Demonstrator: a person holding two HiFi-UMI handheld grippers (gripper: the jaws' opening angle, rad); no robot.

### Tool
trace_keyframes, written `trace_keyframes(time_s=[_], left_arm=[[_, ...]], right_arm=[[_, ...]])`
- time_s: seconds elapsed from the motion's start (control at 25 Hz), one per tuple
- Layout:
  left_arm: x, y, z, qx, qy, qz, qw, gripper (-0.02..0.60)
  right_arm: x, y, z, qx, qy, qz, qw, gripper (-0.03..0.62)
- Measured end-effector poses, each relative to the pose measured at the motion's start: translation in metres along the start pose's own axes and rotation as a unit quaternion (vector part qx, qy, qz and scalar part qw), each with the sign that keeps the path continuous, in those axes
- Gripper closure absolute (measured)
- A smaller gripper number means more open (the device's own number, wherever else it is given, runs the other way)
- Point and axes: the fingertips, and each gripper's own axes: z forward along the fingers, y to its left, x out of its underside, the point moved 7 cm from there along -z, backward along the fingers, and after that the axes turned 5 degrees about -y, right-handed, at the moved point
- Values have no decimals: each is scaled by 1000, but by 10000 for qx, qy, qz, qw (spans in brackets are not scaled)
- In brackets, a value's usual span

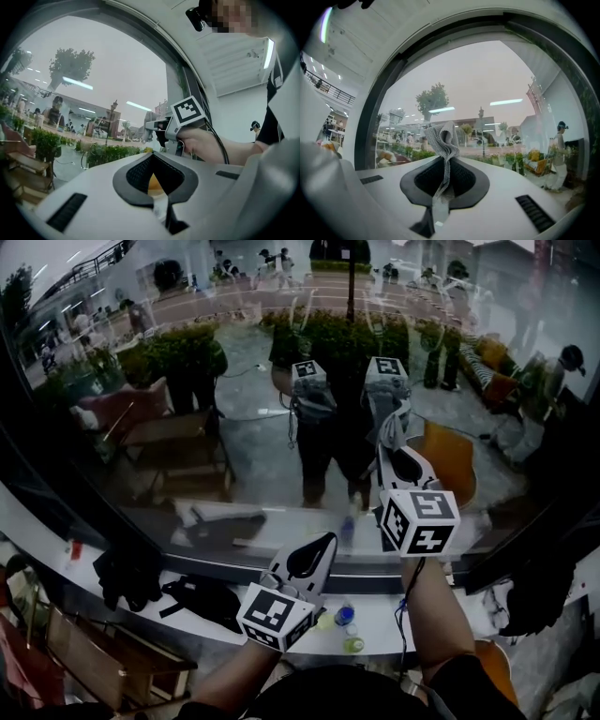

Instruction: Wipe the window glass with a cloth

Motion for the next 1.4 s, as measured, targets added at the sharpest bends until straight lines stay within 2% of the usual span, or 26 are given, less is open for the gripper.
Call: trace_keyframes(time_s=[0.56,1.4], left_arm=[[1,90,-91,-584,64,-54,9983,574],[6,167,-180,-1330,128,-69,9910,574]], right_arm=[[12,144,68,-668,60,144,9976,549],[40,282,129,-1486,254,313,9881,549]])
